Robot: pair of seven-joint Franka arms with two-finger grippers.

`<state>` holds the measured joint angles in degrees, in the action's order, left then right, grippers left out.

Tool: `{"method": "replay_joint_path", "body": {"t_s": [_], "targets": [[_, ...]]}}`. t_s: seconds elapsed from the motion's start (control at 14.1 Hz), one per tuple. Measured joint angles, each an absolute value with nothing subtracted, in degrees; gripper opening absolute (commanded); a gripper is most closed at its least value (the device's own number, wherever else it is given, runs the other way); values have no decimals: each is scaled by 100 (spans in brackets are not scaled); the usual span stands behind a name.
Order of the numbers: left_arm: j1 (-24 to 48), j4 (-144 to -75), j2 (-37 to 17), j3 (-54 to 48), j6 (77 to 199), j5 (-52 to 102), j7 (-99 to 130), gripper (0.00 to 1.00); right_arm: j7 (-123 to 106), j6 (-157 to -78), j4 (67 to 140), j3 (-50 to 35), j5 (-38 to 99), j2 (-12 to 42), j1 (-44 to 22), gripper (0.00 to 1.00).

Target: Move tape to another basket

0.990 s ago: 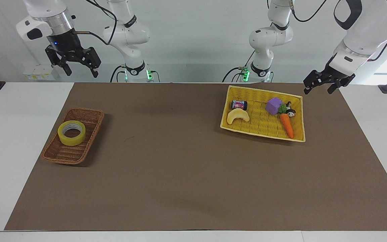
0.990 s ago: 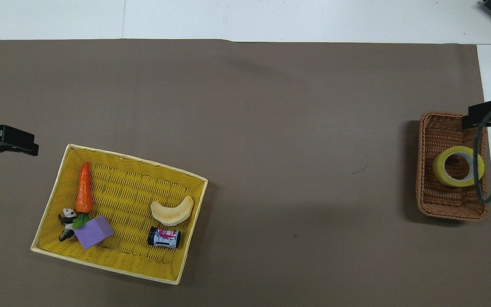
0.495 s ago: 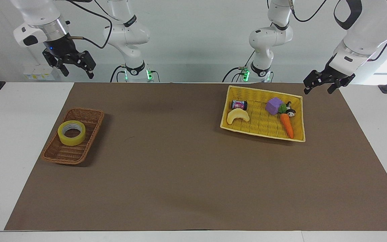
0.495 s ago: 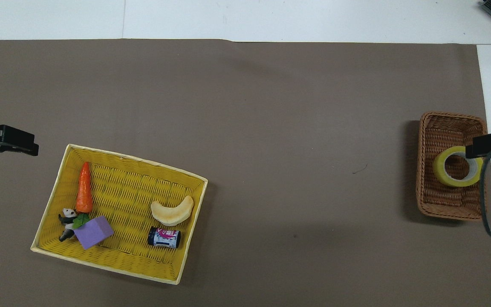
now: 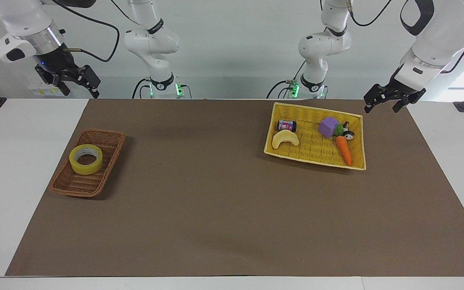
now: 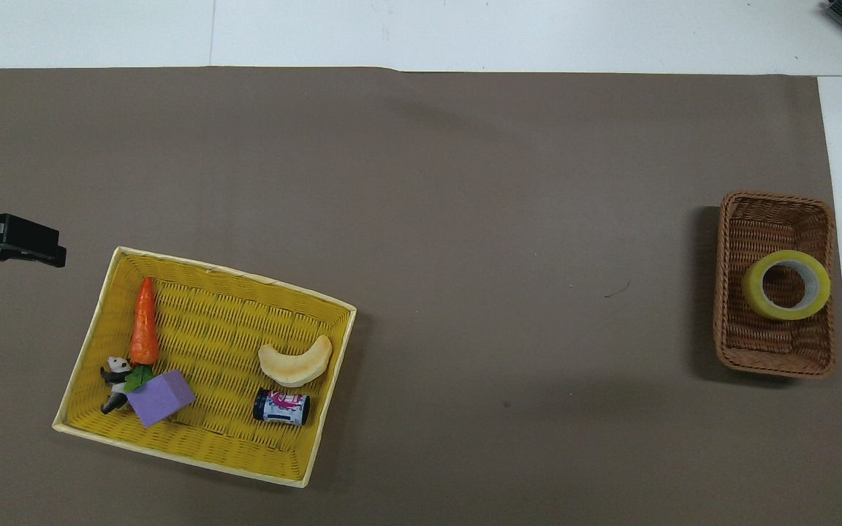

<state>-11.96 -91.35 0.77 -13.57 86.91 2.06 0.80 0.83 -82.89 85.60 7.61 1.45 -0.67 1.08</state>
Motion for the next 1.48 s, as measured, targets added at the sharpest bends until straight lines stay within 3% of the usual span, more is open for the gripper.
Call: {"method": "replay_joint_path", "body": {"t_s": [0.85,1.13,1.48], "targets": [[-1196,-9135,77,-1357,8691,206,80,100,-79,-8343,8538,755,129,-34,88,100],[-1196,-9135,77,-1357,8691,206,80,100,319,-8344,8445,718,-3,-36,-457,100],[-1196,-9135,77,-1357,8690,206,80,100,366,-8344,8398,789,-4,-59,-473,100]]}}
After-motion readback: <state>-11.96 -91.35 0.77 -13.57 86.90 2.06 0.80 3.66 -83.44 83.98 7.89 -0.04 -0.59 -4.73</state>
